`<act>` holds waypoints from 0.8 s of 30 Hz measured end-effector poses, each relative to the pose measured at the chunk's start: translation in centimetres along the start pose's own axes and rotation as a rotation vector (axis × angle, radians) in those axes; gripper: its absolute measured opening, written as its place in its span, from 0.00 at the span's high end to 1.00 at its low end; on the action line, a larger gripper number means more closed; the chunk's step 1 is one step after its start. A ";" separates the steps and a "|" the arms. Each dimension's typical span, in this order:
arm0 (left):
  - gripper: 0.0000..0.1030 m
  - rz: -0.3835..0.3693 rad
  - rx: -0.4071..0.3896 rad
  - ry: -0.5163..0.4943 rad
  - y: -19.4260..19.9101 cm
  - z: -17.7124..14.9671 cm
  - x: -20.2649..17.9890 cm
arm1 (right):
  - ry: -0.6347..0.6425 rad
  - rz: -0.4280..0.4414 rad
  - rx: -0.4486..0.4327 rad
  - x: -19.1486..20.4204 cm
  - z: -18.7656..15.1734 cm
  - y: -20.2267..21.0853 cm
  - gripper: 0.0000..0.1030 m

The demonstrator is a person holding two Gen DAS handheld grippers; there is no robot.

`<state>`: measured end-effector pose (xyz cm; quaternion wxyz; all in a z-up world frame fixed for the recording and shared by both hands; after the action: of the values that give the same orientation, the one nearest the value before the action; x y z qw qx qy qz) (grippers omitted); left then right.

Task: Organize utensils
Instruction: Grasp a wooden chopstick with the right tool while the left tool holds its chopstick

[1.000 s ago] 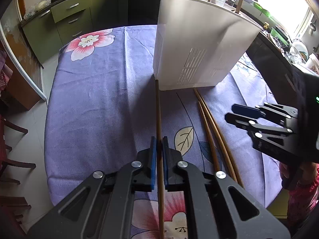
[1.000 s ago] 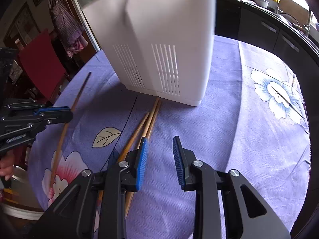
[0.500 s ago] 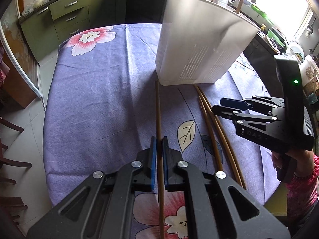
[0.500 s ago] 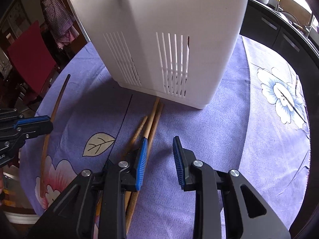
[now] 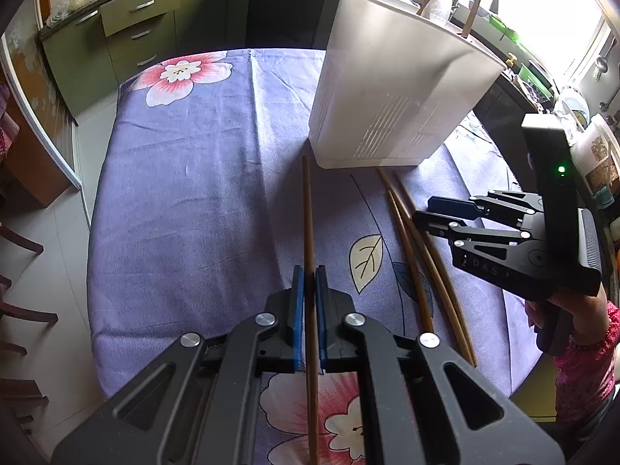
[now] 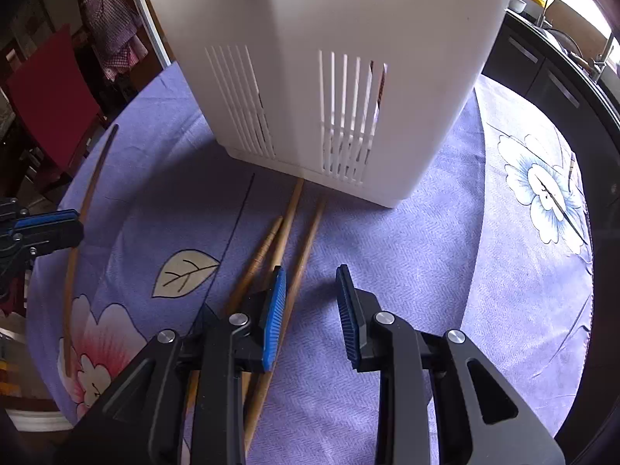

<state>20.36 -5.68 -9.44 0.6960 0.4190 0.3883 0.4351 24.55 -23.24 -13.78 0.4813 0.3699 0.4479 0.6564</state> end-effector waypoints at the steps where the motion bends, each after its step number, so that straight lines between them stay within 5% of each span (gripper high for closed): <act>1: 0.94 -0.002 -0.001 0.001 0.1 0.0 0.0 | -0.005 0.007 -0.001 0.0 0.1 0.0 0.74; 7: 0.94 -0.009 -0.005 0.004 0.2 0.0 0.1 | 0.017 0.000 -0.008 1.1 0.8 -0.6 0.75; 9: 0.94 -0.008 -0.007 0.003 0.3 -0.1 0.1 | 0.017 -0.006 -0.010 1.1 0.9 -0.7 0.90; 15: 0.94 -0.004 -0.021 -0.003 1.0 0.0 0.1 | -0.003 0.033 -0.043 1.0 0.1 0.4 0.94; 24: 0.94 0.008 -0.067 -0.018 3.3 -0.1 0.2 | -0.059 0.129 -0.233 -1.8 -2.1 9.1 0.94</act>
<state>19.42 -4.59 -6.46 0.7114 0.4009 0.3655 0.4467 20.39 -26.69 -5.98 0.4907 0.3590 0.3296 0.7223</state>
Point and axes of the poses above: each gripper's, at about its wrist camera, not at the fingertips, and y roughly against the way its jaws point, x to its left, z to its top, the point moved 3 cm from there along -y, roughly the way its jaws point, and after that the axes turned 5 degrees about x, right-handed, at the moved point
